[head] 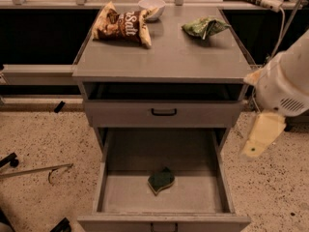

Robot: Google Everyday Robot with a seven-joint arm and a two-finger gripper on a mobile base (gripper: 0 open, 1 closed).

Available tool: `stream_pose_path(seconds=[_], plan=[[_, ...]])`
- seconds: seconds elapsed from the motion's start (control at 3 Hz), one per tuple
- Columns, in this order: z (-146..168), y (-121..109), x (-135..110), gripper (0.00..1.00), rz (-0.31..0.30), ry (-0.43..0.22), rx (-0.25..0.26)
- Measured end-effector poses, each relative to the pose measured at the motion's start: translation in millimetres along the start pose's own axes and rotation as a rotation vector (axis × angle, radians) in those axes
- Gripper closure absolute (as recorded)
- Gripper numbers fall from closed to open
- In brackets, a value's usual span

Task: Pick sponge from middle drawer and place on counter

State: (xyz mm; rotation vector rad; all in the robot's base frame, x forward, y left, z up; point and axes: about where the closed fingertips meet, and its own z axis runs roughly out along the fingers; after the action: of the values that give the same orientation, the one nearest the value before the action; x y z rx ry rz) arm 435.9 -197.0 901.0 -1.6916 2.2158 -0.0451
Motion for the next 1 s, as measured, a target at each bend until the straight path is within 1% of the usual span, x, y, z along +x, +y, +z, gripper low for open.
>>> stream_pose_path(seconds=[0.33, 0.67, 1.0], plan=[[89.1, 31.9, 16.5, 0.00, 0.016, -0.025, -0.059], [89.2, 32.0, 16.4, 0.00, 0.016, -0.025, -0.059], [123.8, 36.8, 7.1, 0.00, 0.002, -0.042, -0.064]])
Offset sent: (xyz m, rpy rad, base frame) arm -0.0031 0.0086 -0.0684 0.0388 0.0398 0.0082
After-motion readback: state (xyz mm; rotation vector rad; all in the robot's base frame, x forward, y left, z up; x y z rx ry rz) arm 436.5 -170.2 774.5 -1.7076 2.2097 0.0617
